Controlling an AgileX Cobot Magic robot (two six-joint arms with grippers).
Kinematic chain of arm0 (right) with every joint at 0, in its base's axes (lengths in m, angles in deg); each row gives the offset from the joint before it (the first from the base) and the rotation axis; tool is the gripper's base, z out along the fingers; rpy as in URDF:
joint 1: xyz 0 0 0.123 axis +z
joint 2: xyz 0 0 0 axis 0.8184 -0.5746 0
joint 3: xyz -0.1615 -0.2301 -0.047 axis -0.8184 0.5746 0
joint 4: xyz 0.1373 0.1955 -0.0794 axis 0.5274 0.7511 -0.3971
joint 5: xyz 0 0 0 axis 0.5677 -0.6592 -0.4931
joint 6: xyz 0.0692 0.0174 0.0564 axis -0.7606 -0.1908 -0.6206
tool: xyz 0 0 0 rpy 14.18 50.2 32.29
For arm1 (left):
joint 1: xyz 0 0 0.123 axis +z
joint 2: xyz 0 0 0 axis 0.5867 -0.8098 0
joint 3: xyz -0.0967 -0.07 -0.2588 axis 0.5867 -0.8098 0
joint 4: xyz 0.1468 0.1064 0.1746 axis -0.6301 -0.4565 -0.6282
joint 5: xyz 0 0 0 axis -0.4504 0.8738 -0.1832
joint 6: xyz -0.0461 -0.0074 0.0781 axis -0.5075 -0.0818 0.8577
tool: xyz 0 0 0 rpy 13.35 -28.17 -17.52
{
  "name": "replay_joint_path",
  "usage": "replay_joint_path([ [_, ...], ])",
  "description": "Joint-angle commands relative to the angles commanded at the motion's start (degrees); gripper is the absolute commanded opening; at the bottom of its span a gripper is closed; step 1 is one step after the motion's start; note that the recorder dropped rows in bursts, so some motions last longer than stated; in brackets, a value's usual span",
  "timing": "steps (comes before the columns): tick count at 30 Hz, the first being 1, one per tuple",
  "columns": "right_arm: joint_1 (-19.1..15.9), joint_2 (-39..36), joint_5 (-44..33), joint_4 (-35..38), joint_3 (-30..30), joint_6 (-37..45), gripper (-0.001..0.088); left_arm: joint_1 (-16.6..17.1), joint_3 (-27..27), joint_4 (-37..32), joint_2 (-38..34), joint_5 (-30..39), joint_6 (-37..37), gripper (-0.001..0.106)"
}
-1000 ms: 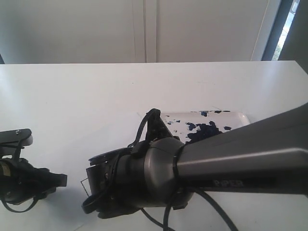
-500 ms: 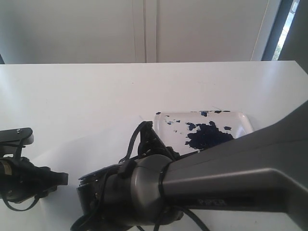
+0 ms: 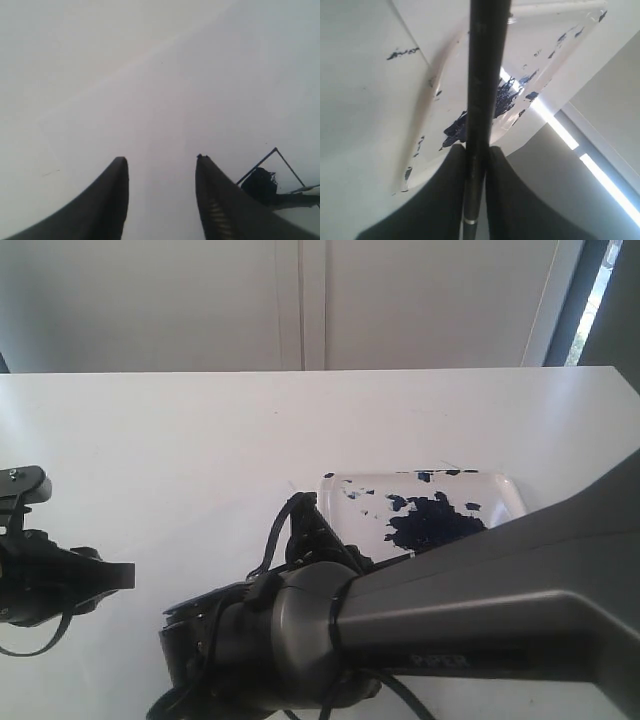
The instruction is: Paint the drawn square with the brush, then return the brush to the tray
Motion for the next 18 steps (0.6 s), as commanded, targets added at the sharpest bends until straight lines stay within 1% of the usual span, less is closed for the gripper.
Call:
replay_joint_path([
  [2, 0.0, 0.0, 0.0, 0.0, 0.0, 0.0, 0.0, 0.0, 0.0, -0.4, -2.5, -0.7, 0.0, 0.048],
  [4, 0.0, 0.0, 0.0, 0.0, 0.0, 0.0, 0.0, 0.0, 0.5, -0.5, -6.5, -1.5, 0.0, 0.048],
  [6, 0.0, 0.0, 0.0, 0.0, 0.0, 0.0, 0.0, 0.0, 2.2, -1.2, -10.2, 0.5, 0.0, 0.048],
  [8, 0.0, 0.0, 0.0, 0.0, 0.0, 0.0, 0.0, 0.0, 4.4, -1.2, -13.0, 4.6, 0.0, 0.048],
  [10, 0.0, 0.0, 0.0, 0.0, 0.0, 0.0, 0.0, 0.0, 5.4, -1.2, -14.1, 7.3, 0.0, 0.048],
  [13, 0.0, 0.0, 0.0, 0.0, 0.0, 0.0, 0.0, 0.0, 5.4, -1.2, -14.9, 9.0, 0.0, 0.048],
  [18, 0.0, 0.0, 0.0, 0.0, 0.0, 0.0, 0.0, 0.0, 5.4, -1.2, -15.5, 9.8, 0.0, 0.048],
])
